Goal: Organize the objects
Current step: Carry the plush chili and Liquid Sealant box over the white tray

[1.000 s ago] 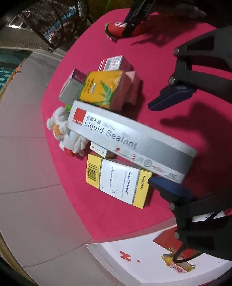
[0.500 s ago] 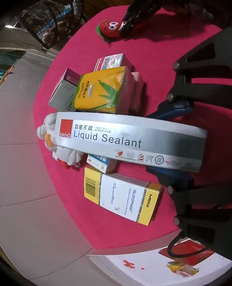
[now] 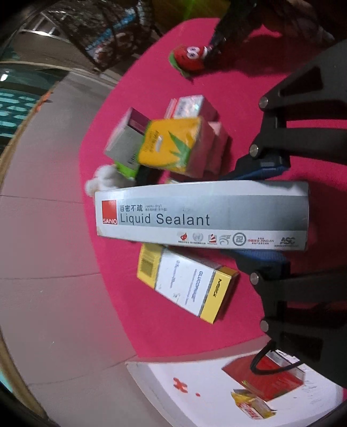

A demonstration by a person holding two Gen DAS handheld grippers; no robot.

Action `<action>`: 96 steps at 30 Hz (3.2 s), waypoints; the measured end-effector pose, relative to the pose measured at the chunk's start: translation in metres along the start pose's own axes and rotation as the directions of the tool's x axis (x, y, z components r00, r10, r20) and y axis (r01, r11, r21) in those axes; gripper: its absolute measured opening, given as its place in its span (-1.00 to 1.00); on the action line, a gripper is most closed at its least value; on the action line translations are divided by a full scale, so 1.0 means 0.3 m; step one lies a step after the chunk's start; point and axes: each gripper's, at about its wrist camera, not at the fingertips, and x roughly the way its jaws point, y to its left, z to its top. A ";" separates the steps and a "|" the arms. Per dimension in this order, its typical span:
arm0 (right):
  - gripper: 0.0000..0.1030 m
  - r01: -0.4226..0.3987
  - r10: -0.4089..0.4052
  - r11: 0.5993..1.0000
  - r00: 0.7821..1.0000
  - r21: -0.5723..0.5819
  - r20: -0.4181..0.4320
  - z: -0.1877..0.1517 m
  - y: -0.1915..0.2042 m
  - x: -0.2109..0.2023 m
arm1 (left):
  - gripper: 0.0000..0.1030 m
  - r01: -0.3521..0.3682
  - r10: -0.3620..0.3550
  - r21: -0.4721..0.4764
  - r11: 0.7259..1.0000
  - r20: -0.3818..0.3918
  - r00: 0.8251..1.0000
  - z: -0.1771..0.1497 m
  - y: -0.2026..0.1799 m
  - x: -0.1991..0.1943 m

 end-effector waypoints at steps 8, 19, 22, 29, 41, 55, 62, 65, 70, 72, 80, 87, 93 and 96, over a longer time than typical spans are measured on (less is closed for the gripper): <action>-0.42 0.017 -0.016 1.000 0.997 -0.014 0.075 -0.007 0.026 -0.057 | -0.19 -0.066 0.067 -0.010 0.998 0.151 0.986 -0.041 -0.085 -0.138; -0.42 -0.053 0.058 0.998 0.979 -0.030 0.193 0.036 0.117 -0.235 | -0.18 -0.115 0.120 -0.032 0.993 0.237 0.964 -0.068 -0.134 -0.255; -0.42 -0.063 0.073 0.997 0.974 -0.052 0.216 0.049 0.149 -0.266 | -0.18 -0.126 0.133 -0.043 0.991 0.254 0.958 -0.078 -0.130 -0.274; -0.42 -0.087 0.109 0.991 0.964 -0.097 0.244 0.063 0.226 -0.328 | -0.18 -0.145 0.159 -0.067 0.987 0.283 0.946 -0.103 -0.091 -0.328; -0.41 -0.115 0.158 0.977 0.956 -0.179 0.248 0.060 0.364 -0.362 | -0.18 -0.158 0.189 -0.120 0.980 0.320 0.928 -0.131 -0.025 -0.399; -0.41 -0.143 0.211 0.949 0.950 -0.279 0.229 0.045 0.521 -0.374 | -0.18 -0.171 0.226 -0.189 0.967 0.329 0.917 -0.162 0.077 -0.448; -0.40 -0.152 0.234 0.932 0.946 -0.329 0.223 0.030 0.603 -0.381 | -0.18 -0.175 0.243 -0.227 0.958 0.323 0.915 -0.176 0.130 -0.462; -0.40 -0.157 0.245 0.923 0.944 -0.351 0.223 0.026 0.641 -0.385 | -0.18 -0.182 0.256 -0.241 0.953 0.326 0.910 -0.182 0.152 -0.474; -0.40 -0.162 0.257 0.913 0.941 -0.375 0.219 0.026 0.697 -0.383 | -0.18 -0.184 0.269 -0.270 0.945 0.326 0.906 -0.192 0.196 -0.487; -0.40 -0.162 0.260 0.908 0.941 -0.386 0.217 0.024 0.719 -0.382 | -0.18 -0.183 0.273 -0.281 0.942 0.326 0.905 -0.194 0.214 -0.491; -0.40 -0.169 0.279 0.887 0.937 -0.429 0.209 0.021 0.812 -0.384 | -0.18 -0.181 0.288 -0.321 0.930 0.327 0.900 -0.215 0.276 -0.505; -0.40 -0.179 0.300 0.865 0.934 -0.469 0.196 0.004 0.892 -0.387 | -0.18 -0.197 0.316 -0.355 0.914 0.320 0.893 -0.230 0.340 -0.521; -0.40 -0.190 0.321 0.846 0.927 -0.498 0.192 -0.002 0.971 -0.381 | -0.18 -0.235 0.363 -0.384 0.893 0.306 0.880 -0.240 0.416 -0.543; -0.40 -0.198 0.333 0.834 0.925 -0.514 0.185 -0.005 1.015 -0.374 | -0.17 -0.247 0.382 -0.407 0.879 0.292 0.877 -0.244 0.464 -0.546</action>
